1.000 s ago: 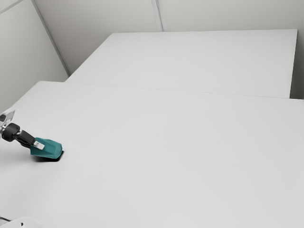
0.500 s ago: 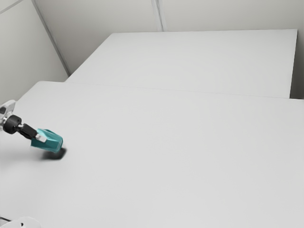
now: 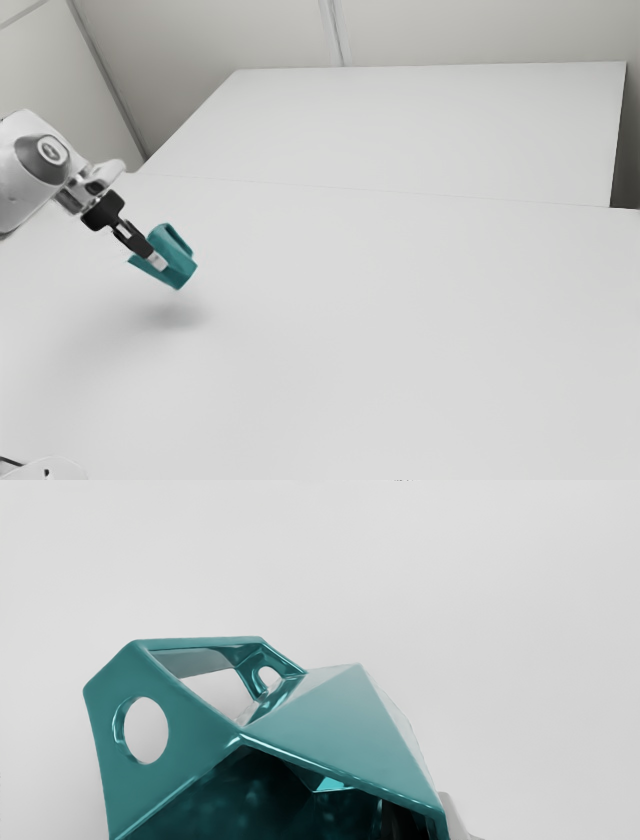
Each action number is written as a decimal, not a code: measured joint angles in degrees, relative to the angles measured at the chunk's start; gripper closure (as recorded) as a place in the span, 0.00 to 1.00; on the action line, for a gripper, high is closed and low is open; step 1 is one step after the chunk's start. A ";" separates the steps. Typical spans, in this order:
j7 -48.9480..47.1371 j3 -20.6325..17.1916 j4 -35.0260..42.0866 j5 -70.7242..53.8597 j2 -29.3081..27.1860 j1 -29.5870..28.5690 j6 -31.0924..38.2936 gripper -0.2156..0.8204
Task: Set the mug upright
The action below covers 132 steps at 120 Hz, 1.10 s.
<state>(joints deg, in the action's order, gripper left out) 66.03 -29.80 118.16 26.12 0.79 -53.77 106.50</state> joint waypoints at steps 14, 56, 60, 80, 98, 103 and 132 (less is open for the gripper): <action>-5.06 -7.37 0.55 -5.96 -1.30 1.07 5.19 0.96; -21.17 -17.85 4.93 -13.46 -3.99 4.82 16.31 0.96; -22.52 -18.38 5.68 -14.12 -4.30 2.95 17.46 0.96; -28.71 -21.40 8.55 -17.41 -5.40 -0.28 22.75 0.96; -33.11 -23.32 9.95 -18.99 -6.40 0.56 25.85 0.96; -34.15 -23.46 10.32 -19.22 -6.54 0.51 26.51 0.96; -39.06 -25.48 11.04 -22.64 -6.04 1.35 26.24 0.96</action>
<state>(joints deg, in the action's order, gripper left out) 26.97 -55.28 129.19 3.48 -5.25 -52.42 132.74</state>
